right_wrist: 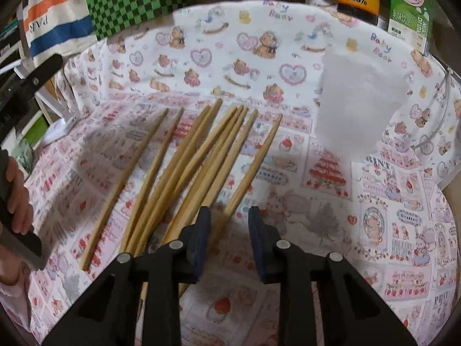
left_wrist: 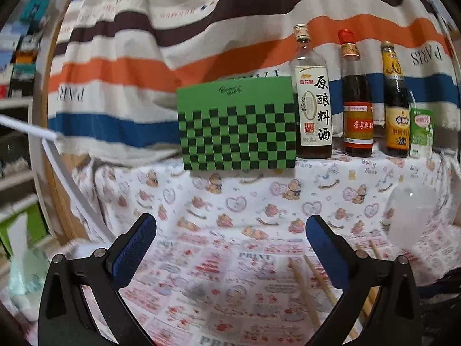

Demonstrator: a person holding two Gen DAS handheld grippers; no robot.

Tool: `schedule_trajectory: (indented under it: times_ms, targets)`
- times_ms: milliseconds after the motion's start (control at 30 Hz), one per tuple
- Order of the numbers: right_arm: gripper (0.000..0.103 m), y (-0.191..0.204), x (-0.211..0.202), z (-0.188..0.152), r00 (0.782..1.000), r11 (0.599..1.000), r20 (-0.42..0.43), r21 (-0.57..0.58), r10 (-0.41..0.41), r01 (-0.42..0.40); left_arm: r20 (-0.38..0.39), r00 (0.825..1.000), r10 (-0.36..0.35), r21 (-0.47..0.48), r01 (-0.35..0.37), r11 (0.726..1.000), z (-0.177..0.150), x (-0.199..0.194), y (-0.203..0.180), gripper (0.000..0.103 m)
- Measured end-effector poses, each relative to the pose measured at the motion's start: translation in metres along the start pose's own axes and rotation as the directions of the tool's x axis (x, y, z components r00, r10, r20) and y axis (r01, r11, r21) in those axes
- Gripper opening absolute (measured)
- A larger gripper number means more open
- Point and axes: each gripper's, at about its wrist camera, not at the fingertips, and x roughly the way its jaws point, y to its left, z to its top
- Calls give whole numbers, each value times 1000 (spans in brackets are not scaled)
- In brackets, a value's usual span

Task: Organize utensils
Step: 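Grasp a wooden chopstick with the right tool while the left tool grasps another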

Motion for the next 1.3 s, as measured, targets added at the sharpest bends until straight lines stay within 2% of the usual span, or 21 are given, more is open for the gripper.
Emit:
schedule_trajectory:
  times_ms: [100,167,267,467,633,767,867,967,1000,1033,1067,1133,1167,1200,1233,1267,1300]
  targets:
    - [22,-1,-2,1,1000,1000,-2,2,2,-2,-1,1000,20,-1,-20,1000,0,1,1,103]
    - [10,0,-2,1,1000,1000,-2,-2,1,-1,0,1000,19,-7,-19,1000,-1,0,1,103]
    - [7,-2,-4,3,1000,1000,6,-12,-17,17,1,1000,19,-3,-19,1000,-1,0,0,103]
    - [6,-20,-25,9,992,997,128,76,17,-27,24,1000,15,14,-16,1000,-1,-4,-2,103]
    - [6,-29,-55,14,961,993,274,103,20,-50,22,1000,2,2,-2,1000,0,-5,0,103]
    - [6,-34,-73,16,925,990,379,124,12,-64,-15,1000,-7,-26,7,1000,0,1,4,103]
    - [6,-40,-82,16,898,988,440,138,-1,-66,-70,997,-34,-38,31,999,-1,11,6,103]
    - [6,-48,-90,17,871,987,490,149,-27,-54,-159,983,-91,-26,88,996,-2,27,1,101]
    - [6,-50,-91,18,866,987,499,154,-33,-52,-203,973,-113,-40,107,993,-1,34,-2,96]
    - [6,-53,-92,19,860,986,508,162,-41,-48,-270,952,-143,-60,132,989,0,44,-6,91]
    - [6,-56,-93,19,859,985,511,167,-46,-46,-329,930,-162,-72,146,987,2,54,-12,82]
    - [6,-60,-94,18,853,984,519,176,-59,-39,-436,881,-186,-72,172,983,3,76,-28,71]
    - [6,-61,-95,18,850,984,523,175,-64,-34,-468,861,-198,-64,191,980,3,86,-37,65]
    - [6,-60,-96,18,844,985,531,172,-75,-21,-511,839,-184,-35,194,980,-1,97,-47,60]
    - [6,-60,-97,17,837,986,540,167,-88,-4,-561,812,-160,-5,190,982,-6,106,-55,56]
    - [6,-59,-98,17,832,986,546,164,-97,7,-602,783,-156,-5,192,981,-12,115,-60,46]
    - [6,-58,-99,16,828,987,552,160,-102,16,-636,751,-180,-37,203,978,-19,122,-64,39]
